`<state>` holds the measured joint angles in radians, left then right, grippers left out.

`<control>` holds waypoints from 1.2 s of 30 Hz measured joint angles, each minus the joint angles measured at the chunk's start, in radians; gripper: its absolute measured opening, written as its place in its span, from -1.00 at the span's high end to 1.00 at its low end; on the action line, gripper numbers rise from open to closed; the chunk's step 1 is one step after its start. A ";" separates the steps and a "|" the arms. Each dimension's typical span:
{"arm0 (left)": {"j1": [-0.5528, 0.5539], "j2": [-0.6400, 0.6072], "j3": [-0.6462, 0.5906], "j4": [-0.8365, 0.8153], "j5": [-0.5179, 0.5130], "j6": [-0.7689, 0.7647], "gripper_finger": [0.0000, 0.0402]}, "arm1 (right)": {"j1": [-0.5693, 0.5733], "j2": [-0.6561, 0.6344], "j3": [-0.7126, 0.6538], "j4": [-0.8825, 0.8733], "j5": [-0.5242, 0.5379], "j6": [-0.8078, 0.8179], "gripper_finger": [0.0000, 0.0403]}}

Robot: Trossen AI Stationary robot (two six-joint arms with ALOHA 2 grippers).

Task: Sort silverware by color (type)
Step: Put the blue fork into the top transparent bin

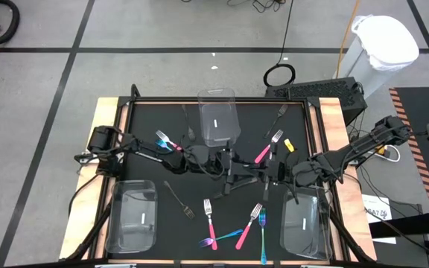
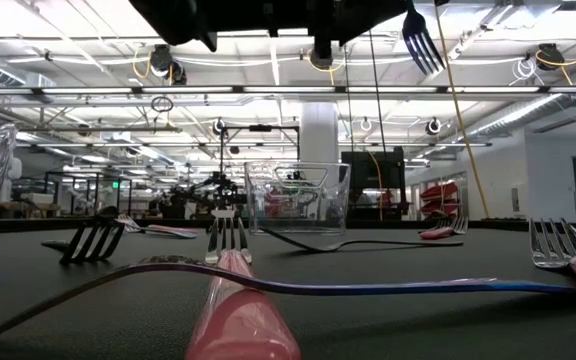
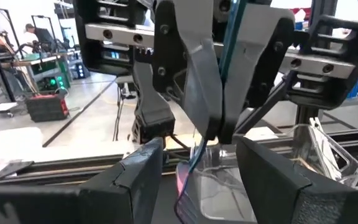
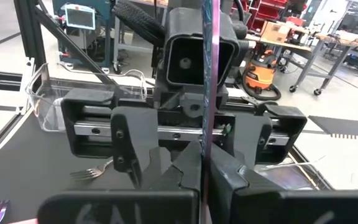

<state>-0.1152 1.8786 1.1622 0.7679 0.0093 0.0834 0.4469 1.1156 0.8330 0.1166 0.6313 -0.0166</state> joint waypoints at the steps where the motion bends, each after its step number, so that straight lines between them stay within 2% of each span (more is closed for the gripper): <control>1: -0.004 0.000 0.000 0.011 0.000 0.000 -0.03 | 0.000 0.000 0.000 0.000 0.002 0.000 0.98; 8: -0.012 0.000 0.000 0.035 -0.004 0.001 -0.03 | 0.000 0.000 0.000 0.000 0.028 -0.003 0.98; 11: -0.011 0.000 0.000 0.031 -0.013 0.001 0.05 | 0.000 0.000 0.000 0.000 0.028 -0.003 0.98; 14: -0.012 0.000 -0.001 0.033 -0.014 0.001 0.23 | 0.000 0.000 0.000 -0.001 0.028 -0.003 0.98; 22: -0.009 0.000 -0.001 0.020 -0.019 0.011 0.85 | 0.000 0.001 0.000 -0.002 0.021 -0.010 0.98; 24: -0.008 0.000 -0.001 0.015 -0.019 0.019 0.95 | 0.000 0.001 0.000 -0.004 0.020 -0.011 0.98; 32: -0.008 0.000 -0.001 0.012 -0.011 0.030 0.95 | 0.000 0.001 0.000 -0.003 0.020 -0.011 0.97; 36: -0.008 0.000 -0.001 0.008 0.008 0.027 0.98 | 0.000 0.001 0.000 -0.001 0.025 0.004 0.84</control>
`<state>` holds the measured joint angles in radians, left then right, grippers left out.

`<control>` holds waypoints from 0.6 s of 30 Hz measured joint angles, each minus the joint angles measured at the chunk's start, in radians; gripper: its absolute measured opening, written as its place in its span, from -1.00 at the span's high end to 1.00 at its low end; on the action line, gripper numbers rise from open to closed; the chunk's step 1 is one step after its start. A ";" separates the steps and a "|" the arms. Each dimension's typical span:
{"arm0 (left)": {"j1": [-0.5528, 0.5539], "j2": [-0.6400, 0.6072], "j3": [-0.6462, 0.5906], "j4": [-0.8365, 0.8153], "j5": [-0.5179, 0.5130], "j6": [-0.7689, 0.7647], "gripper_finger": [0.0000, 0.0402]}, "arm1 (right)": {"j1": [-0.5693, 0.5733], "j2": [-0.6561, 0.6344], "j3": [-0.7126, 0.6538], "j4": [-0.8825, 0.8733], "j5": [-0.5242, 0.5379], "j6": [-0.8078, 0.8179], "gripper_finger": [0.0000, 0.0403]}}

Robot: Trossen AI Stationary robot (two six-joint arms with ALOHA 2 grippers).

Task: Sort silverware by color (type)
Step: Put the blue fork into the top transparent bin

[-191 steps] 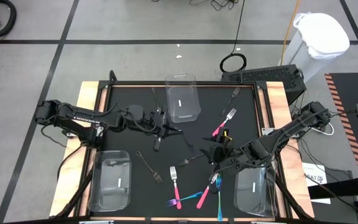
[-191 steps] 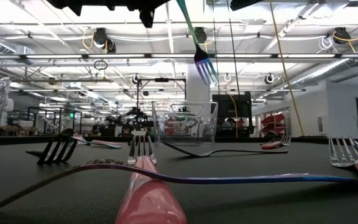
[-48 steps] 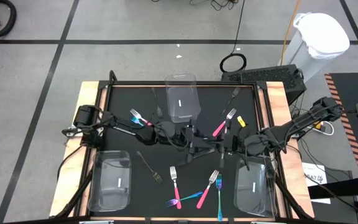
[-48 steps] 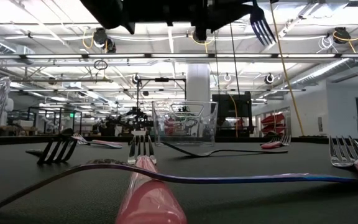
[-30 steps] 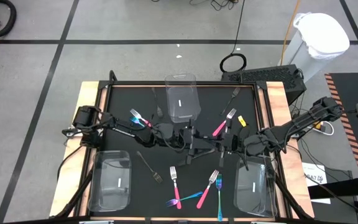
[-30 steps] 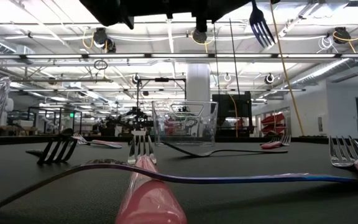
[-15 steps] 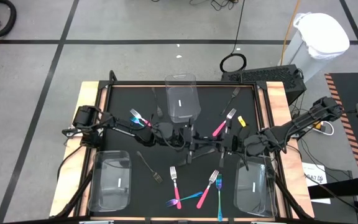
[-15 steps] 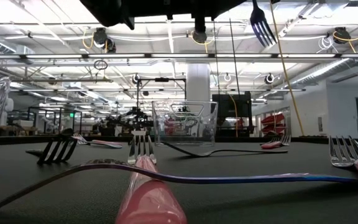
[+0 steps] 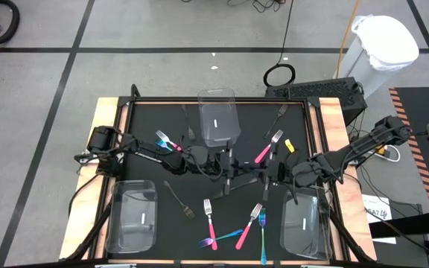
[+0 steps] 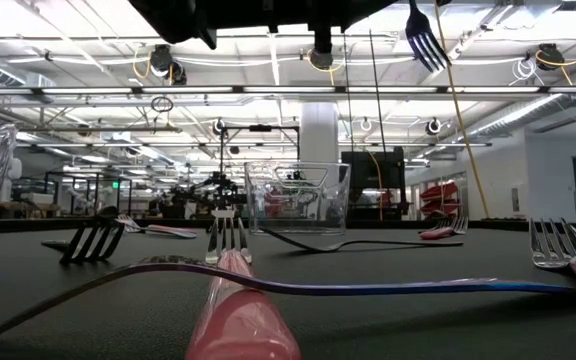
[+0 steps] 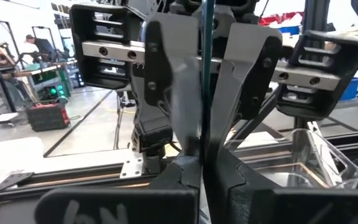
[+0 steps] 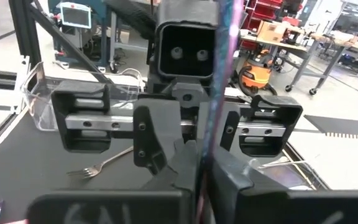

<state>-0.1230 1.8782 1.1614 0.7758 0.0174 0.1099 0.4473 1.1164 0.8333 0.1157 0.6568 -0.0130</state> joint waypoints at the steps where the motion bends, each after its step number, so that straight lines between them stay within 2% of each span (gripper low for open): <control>1: 0.000 0.000 0.000 -0.002 0.000 0.000 0.98 | 0.000 0.000 0.000 0.000 0.005 0.007 0.78; 11: -0.001 0.000 -0.002 -0.012 0.019 0.000 0.99 | 0.000 -0.011 0.002 -0.032 0.027 0.053 0.05; 18: 0.021 -0.004 -0.002 -0.009 0.121 -0.075 0.99 | 0.022 -0.091 0.002 -0.114 0.024 0.095 -0.21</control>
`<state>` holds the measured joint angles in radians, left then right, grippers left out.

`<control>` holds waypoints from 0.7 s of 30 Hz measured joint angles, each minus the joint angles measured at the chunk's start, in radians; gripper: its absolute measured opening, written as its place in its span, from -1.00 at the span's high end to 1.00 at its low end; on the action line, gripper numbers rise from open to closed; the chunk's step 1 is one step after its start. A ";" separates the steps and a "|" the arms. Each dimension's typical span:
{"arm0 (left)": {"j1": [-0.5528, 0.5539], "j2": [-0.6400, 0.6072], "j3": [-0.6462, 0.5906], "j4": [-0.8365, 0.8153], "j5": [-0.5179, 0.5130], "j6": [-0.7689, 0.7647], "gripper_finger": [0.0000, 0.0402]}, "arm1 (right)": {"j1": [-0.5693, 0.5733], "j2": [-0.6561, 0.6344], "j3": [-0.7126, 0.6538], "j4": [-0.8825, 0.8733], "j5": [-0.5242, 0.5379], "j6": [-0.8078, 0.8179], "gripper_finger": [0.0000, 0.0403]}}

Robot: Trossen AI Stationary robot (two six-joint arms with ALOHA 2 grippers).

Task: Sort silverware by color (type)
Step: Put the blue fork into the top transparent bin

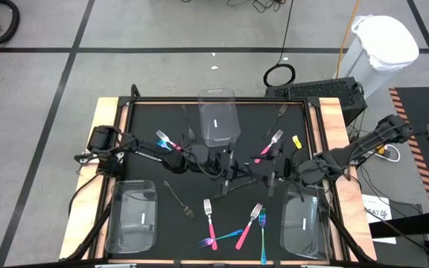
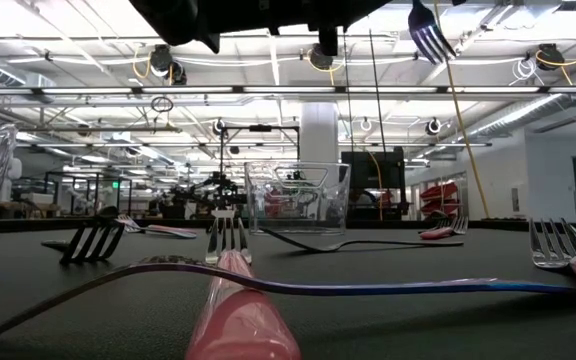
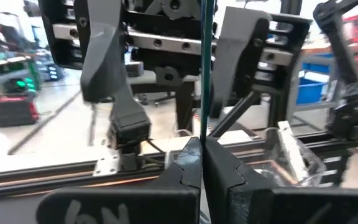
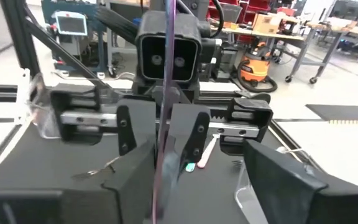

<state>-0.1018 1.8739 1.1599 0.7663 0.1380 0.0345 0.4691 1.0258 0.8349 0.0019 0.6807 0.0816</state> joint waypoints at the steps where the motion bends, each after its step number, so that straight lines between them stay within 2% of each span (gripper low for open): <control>1: 0.005 0.000 0.000 0.001 0.014 -0.007 0.99 | 0.006 -0.017 0.000 -0.020 0.000 0.014 -0.23; 7: 0.032 0.000 0.000 0.001 0.065 -0.054 0.99 | 0.034 -0.109 0.000 -0.174 0.002 0.115 -0.24; 13: 0.071 -0.021 0.000 -0.019 0.073 -0.056 0.99 | 0.044 -0.157 0.000 -0.293 0.002 0.181 -0.23; 18: 0.141 -0.103 0.000 -0.152 0.170 -0.083 0.99 | 0.044 -0.160 0.000 -0.340 0.000 0.227 -0.23; 21: 0.184 -0.172 0.000 -0.235 0.182 -0.083 0.99 | 0.044 -0.160 0.000 -0.344 0.000 0.232 -0.23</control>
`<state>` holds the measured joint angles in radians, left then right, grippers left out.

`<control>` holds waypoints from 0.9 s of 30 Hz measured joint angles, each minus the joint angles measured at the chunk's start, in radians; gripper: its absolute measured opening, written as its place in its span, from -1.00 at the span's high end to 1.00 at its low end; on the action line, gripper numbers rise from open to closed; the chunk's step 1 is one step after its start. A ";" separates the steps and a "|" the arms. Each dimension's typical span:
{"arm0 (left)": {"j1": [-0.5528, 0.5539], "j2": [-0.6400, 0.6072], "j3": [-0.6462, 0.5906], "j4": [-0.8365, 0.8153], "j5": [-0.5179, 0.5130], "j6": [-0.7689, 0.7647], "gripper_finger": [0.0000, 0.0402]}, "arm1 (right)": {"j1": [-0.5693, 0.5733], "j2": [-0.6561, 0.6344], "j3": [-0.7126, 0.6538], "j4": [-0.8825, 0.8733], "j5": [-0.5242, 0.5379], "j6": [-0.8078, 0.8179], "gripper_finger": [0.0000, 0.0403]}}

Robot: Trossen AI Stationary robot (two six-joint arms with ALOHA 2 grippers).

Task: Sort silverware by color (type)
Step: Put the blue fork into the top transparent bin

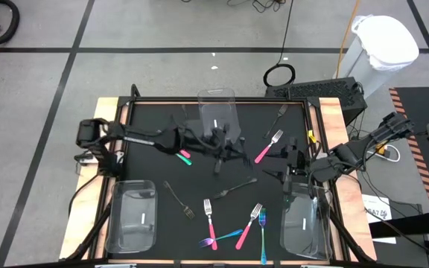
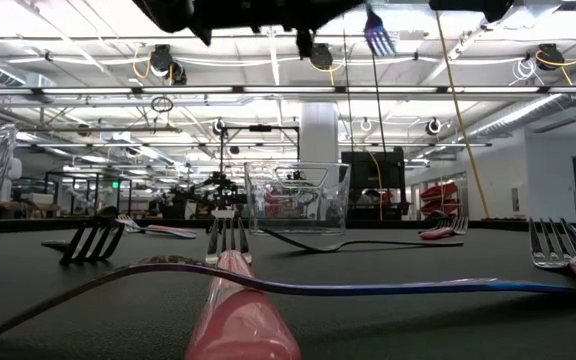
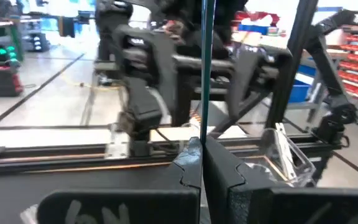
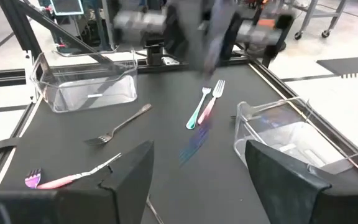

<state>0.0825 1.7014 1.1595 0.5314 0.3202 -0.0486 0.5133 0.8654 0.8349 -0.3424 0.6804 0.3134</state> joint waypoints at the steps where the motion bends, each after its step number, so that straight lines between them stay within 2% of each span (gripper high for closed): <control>1: 0.013 -0.022 0.000 -0.012 0.000 0.000 0.99 | 0.000 0.000 0.000 0.001 0.000 0.000 -0.23; 7: 0.050 -0.144 0.000 -0.142 0.000 0.001 0.99 | 0.000 0.000 0.000 0.000 0.000 -0.003 -0.23; 15: 0.025 -0.240 0.000 -0.195 -0.012 0.002 0.99 | 0.000 0.000 0.000 0.012 0.003 -0.055 -0.23; 27: 0.074 -0.263 0.001 -0.269 -0.053 0.003 0.99 | -0.001 0.000 0.000 0.015 0.000 -0.173 -0.23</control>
<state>0.1567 1.4384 1.1603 0.2621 0.2673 -0.0460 0.5125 0.8658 0.8345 -0.3271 0.6801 0.1406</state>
